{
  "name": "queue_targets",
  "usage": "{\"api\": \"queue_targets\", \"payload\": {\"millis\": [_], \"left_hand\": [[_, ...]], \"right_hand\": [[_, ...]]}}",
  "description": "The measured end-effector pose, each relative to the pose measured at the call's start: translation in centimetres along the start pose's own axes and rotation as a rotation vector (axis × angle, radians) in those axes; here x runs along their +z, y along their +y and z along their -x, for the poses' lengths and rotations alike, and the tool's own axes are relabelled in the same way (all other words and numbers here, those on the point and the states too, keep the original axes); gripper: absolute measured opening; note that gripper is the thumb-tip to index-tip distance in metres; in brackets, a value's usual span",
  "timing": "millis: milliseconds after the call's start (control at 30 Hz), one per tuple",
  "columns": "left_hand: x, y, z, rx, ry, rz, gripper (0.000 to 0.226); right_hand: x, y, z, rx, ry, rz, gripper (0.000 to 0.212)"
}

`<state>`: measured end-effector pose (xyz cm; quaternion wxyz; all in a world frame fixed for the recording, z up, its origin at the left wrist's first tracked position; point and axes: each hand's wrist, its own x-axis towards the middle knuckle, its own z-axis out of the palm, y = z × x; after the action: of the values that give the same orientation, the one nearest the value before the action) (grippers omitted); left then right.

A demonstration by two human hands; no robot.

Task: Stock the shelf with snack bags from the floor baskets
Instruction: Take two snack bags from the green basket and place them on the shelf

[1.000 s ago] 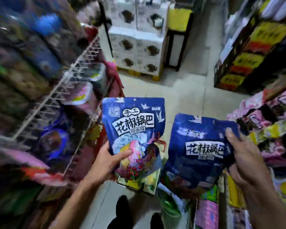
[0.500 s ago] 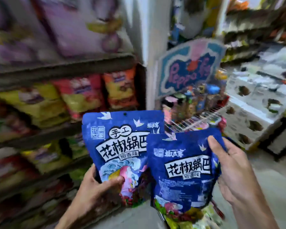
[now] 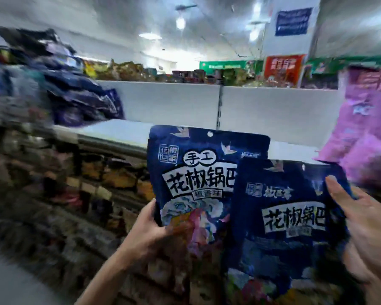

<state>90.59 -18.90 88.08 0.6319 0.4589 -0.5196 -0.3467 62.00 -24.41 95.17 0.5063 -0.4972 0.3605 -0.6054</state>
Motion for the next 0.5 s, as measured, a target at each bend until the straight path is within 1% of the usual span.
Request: {"api": "queue_targets", "payload": {"millis": [100,133,200,300,433,500], "left_hand": [[-5.0,1.9,-4.1,0.053,0.000,0.032,0.074],[-6.5,2.4,-5.4,0.070,-0.003,0.042,0.070],[-9.3,3.0,-8.5,0.116,-0.022,0.035,0.058],[-12.1,3.5,-13.2,0.151,-0.005,0.060,0.048],[-14.8,3.3,-20.0,0.166,-0.053,0.033,0.054],[-16.2,3.2,-23.6,0.175,-0.075,0.031,0.054]], "right_hand": [[5.9,0.5,-4.0,0.006,-0.131,-0.101,0.028],[7.6,0.7,-5.5,0.010,-0.158,-0.111,0.032],[11.4,1.1,-8.6,-0.003,-0.183,-0.134,0.040],[15.3,1.4,-13.0,-0.046,-0.207,-0.147,0.043],[18.2,1.7,-19.4,-0.142,-0.214,-0.228,0.041],[19.6,1.4,-22.5,-0.169,-0.215,-0.260,0.045]]}}
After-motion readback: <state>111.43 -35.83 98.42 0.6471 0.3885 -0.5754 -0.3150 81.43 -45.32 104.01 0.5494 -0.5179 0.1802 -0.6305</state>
